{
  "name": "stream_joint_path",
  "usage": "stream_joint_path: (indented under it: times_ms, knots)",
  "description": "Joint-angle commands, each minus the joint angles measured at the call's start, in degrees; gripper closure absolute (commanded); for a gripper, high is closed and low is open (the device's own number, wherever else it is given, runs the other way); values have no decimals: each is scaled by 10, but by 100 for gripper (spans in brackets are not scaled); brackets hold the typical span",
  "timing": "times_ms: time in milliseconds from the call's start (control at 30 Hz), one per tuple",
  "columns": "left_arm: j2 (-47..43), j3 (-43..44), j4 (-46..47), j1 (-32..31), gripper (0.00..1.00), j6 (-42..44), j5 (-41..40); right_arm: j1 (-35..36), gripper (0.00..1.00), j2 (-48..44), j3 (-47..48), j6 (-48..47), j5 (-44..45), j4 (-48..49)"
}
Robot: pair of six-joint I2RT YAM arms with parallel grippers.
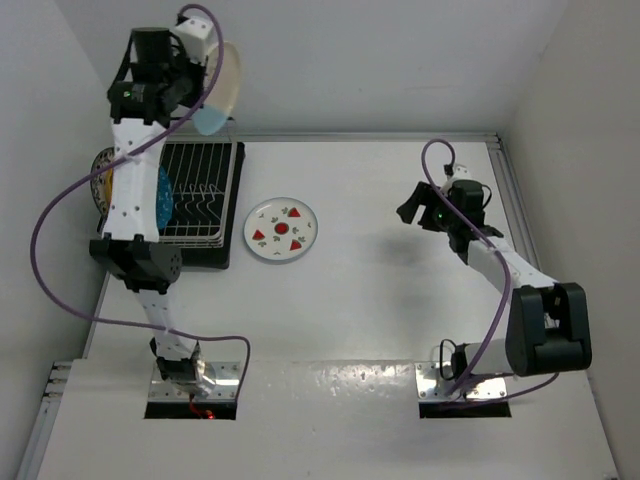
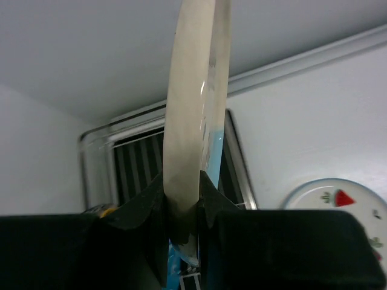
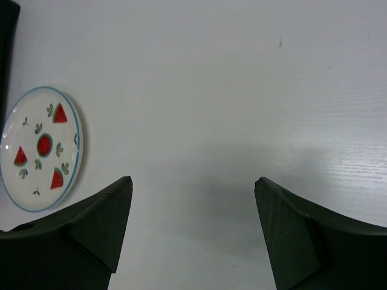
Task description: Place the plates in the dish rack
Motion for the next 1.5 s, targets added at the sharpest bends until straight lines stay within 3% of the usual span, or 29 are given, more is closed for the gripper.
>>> stream_joint_path:
  times_ms: [0,133,367,600,1067,1467]
  knots:
    - [-59,-9,20,20,100,34,-101,15,19,3,33,-17,26,-12]
    - [-93,-33,14,57,100,42,-149,43,19,26,60,-20,26,-25]
    - [-100,-75,33,62,100,53,-234,88,19,66,134,-48,30,-108]
    - [-154,-224,73,143,100,6,-135,118,19,64,184,-74,61,-143]
    - [-170,-304,91,190,100,-6,-68,140,16,18,135,-87,100,-146]
    - [-187,-393,97,225,100,-1,-56,139,16,0,107,-92,94,-124]
